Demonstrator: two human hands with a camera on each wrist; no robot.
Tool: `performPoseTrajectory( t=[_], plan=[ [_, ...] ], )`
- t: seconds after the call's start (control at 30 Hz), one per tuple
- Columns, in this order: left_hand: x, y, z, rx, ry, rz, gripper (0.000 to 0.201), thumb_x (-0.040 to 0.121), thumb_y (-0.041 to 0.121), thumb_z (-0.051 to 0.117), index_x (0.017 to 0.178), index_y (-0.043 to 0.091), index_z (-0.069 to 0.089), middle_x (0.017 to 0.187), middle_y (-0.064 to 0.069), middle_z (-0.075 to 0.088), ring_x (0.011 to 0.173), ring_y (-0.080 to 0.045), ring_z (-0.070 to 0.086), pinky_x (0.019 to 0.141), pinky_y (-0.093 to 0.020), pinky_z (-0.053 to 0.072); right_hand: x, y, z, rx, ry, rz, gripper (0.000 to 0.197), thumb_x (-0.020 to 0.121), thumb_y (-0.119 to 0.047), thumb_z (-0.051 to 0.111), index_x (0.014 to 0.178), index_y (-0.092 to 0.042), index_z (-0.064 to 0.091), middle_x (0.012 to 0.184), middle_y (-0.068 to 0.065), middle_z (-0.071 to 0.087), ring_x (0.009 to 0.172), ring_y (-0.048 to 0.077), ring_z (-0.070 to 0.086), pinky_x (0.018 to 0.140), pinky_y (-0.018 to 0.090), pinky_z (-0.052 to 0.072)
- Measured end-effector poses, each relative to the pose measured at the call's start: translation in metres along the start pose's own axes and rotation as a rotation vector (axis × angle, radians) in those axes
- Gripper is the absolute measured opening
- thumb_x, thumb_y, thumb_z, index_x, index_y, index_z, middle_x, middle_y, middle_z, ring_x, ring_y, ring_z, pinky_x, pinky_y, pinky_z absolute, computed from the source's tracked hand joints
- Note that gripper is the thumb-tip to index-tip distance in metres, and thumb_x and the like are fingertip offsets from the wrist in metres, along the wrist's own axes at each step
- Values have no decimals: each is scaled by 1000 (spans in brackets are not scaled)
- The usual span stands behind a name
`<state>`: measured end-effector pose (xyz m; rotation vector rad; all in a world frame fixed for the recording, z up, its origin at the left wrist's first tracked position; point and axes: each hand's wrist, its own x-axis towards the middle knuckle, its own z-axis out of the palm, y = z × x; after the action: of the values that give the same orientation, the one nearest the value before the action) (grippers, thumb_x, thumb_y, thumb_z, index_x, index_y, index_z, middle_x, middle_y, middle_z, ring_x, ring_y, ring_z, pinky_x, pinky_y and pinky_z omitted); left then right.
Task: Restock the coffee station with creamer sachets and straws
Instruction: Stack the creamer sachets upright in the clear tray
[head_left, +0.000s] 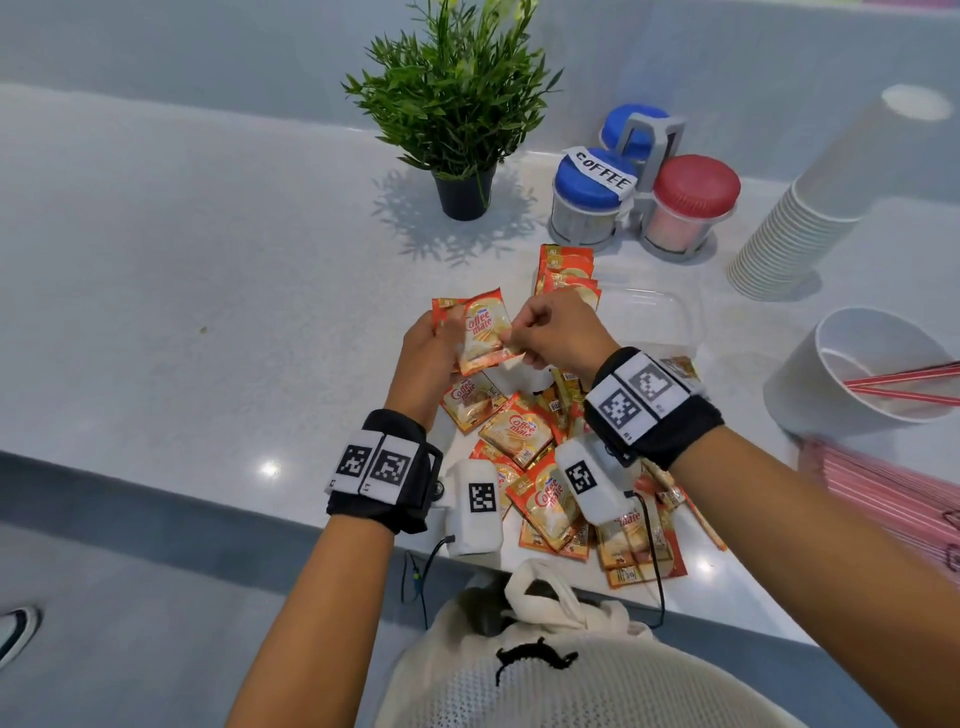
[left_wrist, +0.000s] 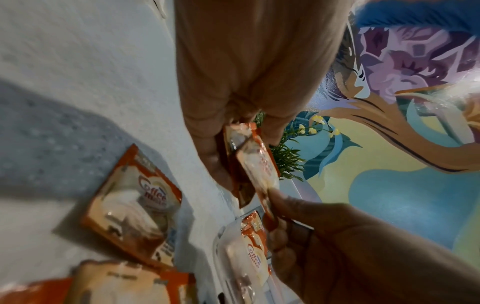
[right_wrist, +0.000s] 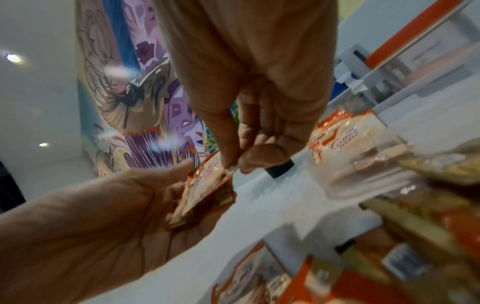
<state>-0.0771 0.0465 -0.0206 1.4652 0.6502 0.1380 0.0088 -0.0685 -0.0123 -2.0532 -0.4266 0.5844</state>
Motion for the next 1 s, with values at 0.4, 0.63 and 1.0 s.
performPoseTrajectory(
  t=[0.4, 0.63, 1.0],
  plan=[
    [14, -10, -26, 51, 209, 48, 33, 87, 21, 56, 115, 6, 59, 112, -14, 67, 102, -29, 65, 94, -50, 50, 2, 1, 48, -640, -244, 68, 35, 76, -34, 71, 72, -9, 46, 79, 7, 50, 75, 23, 51, 56, 27, 37],
    [21, -12, -24, 36, 194, 54, 27, 90, 15, 55, 115, 7, 58, 114, -14, 66, 105, -29, 64, 96, -50, 49, 7, 4, 56, -606, -255, 60, 24, 83, -20, 65, 95, -6, 49, 111, 18, 55, 103, 33, 54, 67, 28, 35],
    [33, -7, -4, 45, 107, 98, 21, 88, 12, 55, 107, 12, 63, 109, -15, 68, 100, -30, 66, 91, -49, 53, 6, 12, -21, -30, 98, -28, 25, 83, -9, 65, 64, -10, 50, 67, 12, 55, 58, 14, 47, 63, 28, 41]
  ],
)
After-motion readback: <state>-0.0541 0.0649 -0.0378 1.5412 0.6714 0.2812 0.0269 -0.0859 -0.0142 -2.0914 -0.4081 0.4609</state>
